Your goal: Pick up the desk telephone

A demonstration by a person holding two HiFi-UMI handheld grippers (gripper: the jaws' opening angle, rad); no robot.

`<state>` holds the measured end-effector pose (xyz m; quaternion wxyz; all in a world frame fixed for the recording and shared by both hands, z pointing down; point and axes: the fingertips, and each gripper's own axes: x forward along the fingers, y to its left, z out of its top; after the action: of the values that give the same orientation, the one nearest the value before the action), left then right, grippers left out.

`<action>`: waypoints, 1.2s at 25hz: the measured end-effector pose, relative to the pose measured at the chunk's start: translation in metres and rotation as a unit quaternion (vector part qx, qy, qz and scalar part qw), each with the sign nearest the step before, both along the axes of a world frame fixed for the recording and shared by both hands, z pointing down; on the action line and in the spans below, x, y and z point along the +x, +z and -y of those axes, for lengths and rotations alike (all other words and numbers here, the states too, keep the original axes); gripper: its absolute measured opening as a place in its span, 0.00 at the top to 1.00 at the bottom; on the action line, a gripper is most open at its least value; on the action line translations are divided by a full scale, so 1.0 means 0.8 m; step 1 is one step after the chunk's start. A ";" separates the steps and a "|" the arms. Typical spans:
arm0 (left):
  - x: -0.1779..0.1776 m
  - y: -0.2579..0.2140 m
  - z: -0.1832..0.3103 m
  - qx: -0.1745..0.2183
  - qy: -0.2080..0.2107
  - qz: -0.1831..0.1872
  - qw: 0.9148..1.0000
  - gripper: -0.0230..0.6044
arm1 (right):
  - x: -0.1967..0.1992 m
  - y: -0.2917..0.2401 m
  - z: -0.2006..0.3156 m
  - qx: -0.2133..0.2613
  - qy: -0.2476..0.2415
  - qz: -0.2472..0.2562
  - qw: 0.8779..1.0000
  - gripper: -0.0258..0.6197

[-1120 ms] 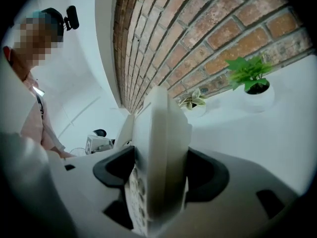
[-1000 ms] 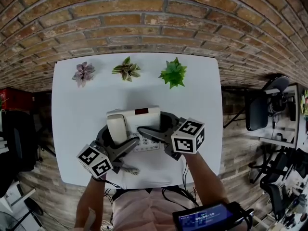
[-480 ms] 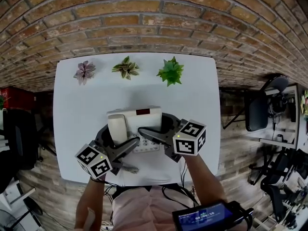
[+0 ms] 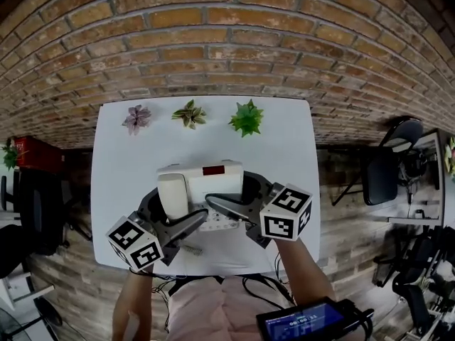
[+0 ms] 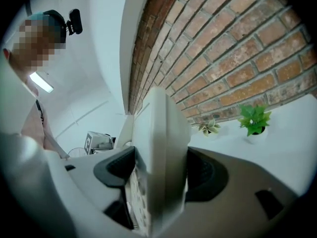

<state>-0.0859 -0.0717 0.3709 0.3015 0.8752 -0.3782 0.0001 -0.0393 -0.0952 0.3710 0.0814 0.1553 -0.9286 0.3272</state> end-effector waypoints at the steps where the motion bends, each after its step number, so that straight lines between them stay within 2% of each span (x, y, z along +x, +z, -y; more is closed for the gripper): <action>1: 0.002 -0.009 -0.001 0.003 0.002 0.006 1.000 0.23 | 0.002 -0.010 -0.001 0.005 -0.001 -0.001 1.000 0.48; 4: 0.010 -0.038 -0.007 0.010 0.008 0.018 1.000 0.23 | 0.009 -0.042 -0.007 0.022 -0.001 -0.002 1.000 0.48; 17: 0.022 -0.172 -0.028 0.078 0.002 0.012 0.997 0.23 | 0.022 -0.182 -0.029 0.104 0.006 0.019 0.994 0.48; 23: 0.028 -0.199 -0.032 0.085 0.004 -0.001 0.996 0.23 | 0.029 -0.211 -0.035 0.119 0.017 0.024 0.992 0.48; 30: 0.035 -0.208 -0.036 0.092 0.008 0.007 0.996 0.23 | 0.035 -0.222 -0.039 0.130 0.016 0.019 0.991 0.48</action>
<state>-0.0583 -0.0431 0.2043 0.2173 0.9023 -0.3714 -0.0260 -0.0112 -0.0641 0.1930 0.0373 0.1731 -0.9621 0.2074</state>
